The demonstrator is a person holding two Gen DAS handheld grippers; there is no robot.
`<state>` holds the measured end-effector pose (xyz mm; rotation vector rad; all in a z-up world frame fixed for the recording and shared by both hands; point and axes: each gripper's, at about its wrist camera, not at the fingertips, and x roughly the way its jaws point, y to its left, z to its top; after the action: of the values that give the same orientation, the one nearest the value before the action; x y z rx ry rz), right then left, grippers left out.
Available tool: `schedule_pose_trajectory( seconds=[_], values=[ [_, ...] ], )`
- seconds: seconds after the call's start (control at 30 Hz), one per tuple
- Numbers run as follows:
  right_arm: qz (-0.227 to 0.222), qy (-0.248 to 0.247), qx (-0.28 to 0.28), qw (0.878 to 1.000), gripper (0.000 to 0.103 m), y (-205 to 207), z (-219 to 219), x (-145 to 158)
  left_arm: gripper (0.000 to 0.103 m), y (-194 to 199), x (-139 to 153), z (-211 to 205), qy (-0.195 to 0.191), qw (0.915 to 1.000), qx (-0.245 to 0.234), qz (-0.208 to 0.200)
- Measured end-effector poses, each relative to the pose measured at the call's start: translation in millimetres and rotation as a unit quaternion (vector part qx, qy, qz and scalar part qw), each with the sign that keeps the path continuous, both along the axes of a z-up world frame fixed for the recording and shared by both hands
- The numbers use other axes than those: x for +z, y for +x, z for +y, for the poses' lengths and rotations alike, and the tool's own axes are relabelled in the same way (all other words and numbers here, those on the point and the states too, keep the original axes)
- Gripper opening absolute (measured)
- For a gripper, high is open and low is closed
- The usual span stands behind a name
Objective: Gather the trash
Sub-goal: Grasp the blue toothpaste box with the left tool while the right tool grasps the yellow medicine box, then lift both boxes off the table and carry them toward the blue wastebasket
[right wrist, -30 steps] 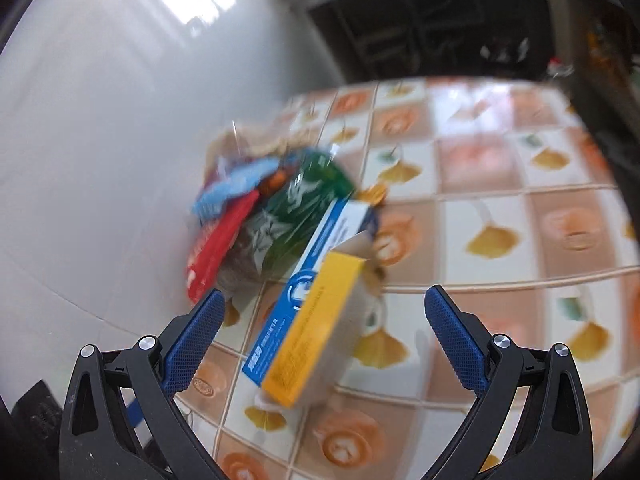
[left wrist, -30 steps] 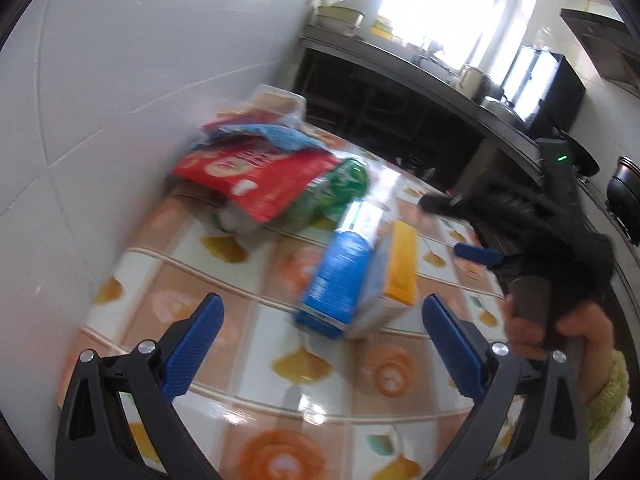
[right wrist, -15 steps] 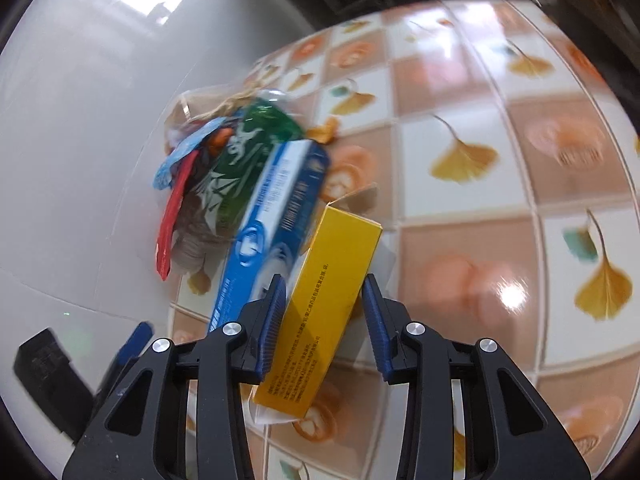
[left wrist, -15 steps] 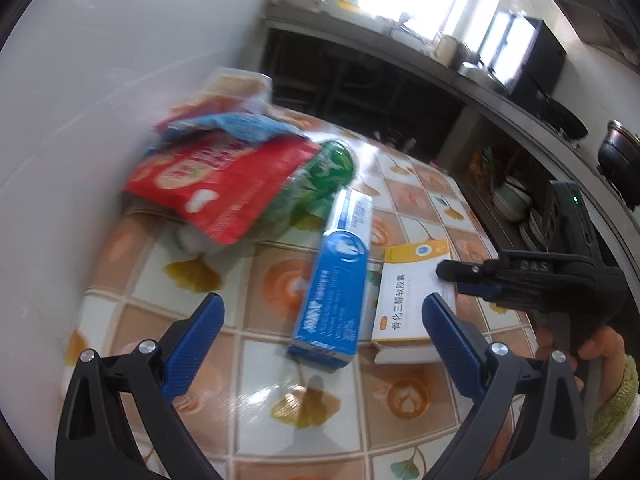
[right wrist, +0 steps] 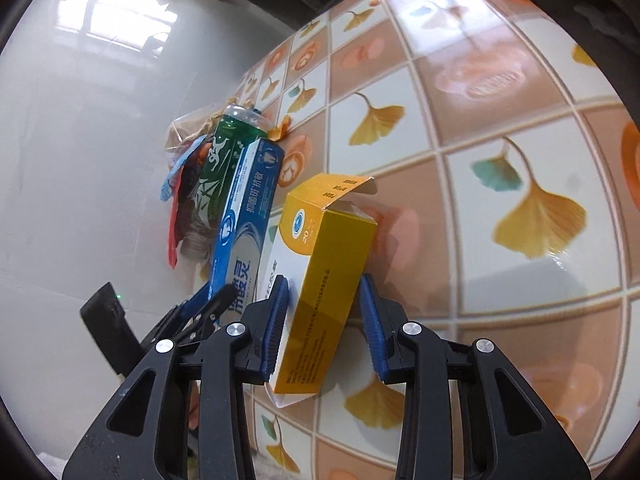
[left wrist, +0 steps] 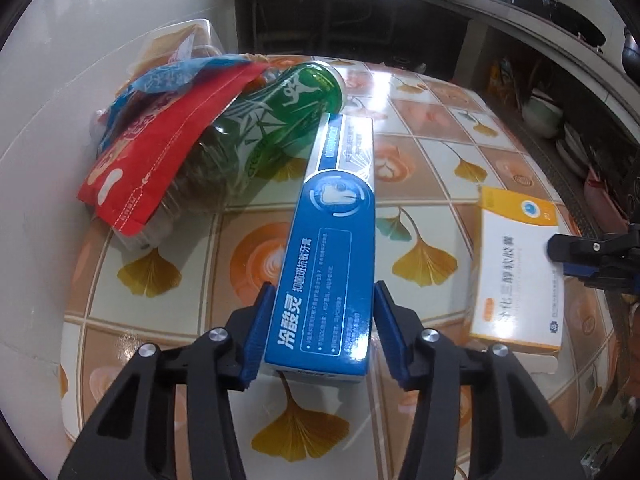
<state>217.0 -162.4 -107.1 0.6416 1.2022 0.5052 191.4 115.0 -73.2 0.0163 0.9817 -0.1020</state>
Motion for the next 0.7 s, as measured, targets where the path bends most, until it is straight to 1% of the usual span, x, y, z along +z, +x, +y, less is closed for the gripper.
schedule_pose_trajectory(
  seconds=[0.07, 0.17, 0.2, 0.23, 0.3, 0.33, 0.37, 0.4, 0.43, 0.47, 0.53, 0.63, 0.7],
  values=[
    [0.006, 0.01, 0.012, 1.0, 0.034, -4.0, -9.6, -3.8, 0.048, -5.5, 1.7, -4.2, -0.002, 0.9999, -0.002, 0.01],
    [0.019, 0.015, 0.03, 0.999, 0.034, -11.2, -26.5, -9.3, 0.047, -25.0, 2.8, -8.0, -0.037, 0.9981, -0.01, 0.049],
    [0.023, 0.007, 0.031, 0.999, 0.034, -13.0, -33.5, -10.7, 0.047, -33.4, 3.3, -10.3, -0.049, 0.9966, -0.016, 0.065],
    [0.026, -0.014, 0.023, 0.999, 0.035, -13.9, -39.9, -11.1, 0.047, -41.3, 3.9, -12.0, -0.058, 0.9953, -0.019, 0.075],
    [0.019, -0.026, 0.017, 0.999, 0.042, -17.2, -48.9, -8.8, 0.048, -59.2, 4.3, -15.2, -0.082, 0.9911, -0.024, 0.102],
    [0.017, -0.033, 0.011, 0.999, 0.045, -19.1, -54.2, -5.6, 0.048, -65.0, 4.6, -16.7, -0.09, 0.9896, -0.026, 0.109],
    [0.015, -0.038, 0.004, 0.999, 0.055, -20.4, -56.7, -2.6, 0.048, -69.8, 5.4, -17.3, -0.102, 0.9878, -0.026, 0.115],
    [0.011, -0.043, -0.003, 0.999, 0.065, -21.3, -58.3, 0.0, 0.049, -72.5, 7.9, -15.6, -0.123, 0.9853, -0.025, 0.116],
    [0.002, -0.061, -0.018, 0.998, 0.068, -24.6, -59.9, 6.0, 0.05, -76.6, 11.9, -13.9, -0.133, 0.9847, -0.024, 0.11],
    [-0.003, -0.071, -0.024, 0.997, 0.068, -28.3, -62.6, 7.3, 0.053, -76.0, 15.4, -12.8, -0.134, 0.9859, -0.02, 0.098],
    [-0.009, -0.078, -0.031, 0.996, 0.068, -33.4, -55.9, 11.7, 0.053, -73.4, 19.4, -12.5, -0.12, 0.9894, -0.011, 0.082],
    [-0.006, -0.074, -0.018, 0.997, 0.068, -32.0, -34.3, 9.4, 0.053, -61.3, 16.9, -18.2, -0.113, 0.9908, -0.016, 0.072],
    [-0.001, -0.09, -0.014, 0.996, 0.068, -22.2, -20.1, 5.3, 0.053, -56.5, 12.2, -20.7, -0.109, 0.9911, -0.023, 0.073]
  ],
)
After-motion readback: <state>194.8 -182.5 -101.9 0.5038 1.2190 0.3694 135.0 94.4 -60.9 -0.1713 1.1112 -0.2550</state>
